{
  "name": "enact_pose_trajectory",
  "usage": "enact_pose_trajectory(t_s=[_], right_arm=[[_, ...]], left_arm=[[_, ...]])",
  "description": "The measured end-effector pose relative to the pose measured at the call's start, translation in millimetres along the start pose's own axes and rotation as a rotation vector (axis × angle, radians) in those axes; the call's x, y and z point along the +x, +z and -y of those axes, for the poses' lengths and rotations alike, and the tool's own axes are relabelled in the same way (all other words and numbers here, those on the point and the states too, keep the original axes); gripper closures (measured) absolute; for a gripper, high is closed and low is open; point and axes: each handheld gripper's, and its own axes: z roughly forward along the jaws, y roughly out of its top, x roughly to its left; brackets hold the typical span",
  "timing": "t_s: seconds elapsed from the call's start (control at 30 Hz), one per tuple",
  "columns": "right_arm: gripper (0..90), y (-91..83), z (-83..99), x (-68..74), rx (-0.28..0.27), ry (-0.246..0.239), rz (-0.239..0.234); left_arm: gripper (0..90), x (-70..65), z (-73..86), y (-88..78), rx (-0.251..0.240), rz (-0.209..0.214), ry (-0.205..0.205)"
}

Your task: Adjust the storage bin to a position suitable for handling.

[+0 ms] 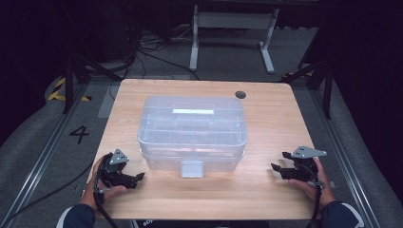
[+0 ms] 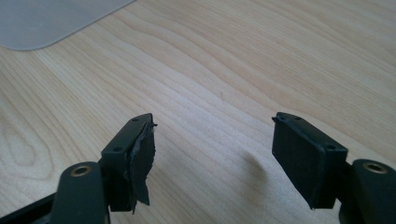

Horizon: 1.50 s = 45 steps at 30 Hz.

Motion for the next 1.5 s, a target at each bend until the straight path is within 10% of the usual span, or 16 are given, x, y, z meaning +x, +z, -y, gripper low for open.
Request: enact_pose_trajectory(t_s=[1.5], right_arm=[[32.0, -33.1, -91.2, 11.4, -0.188, -0.114, -0.006]], left_arm=[[1.6, 0.4, 1.9, -1.3, -0.008, 0.004, -0.002]])
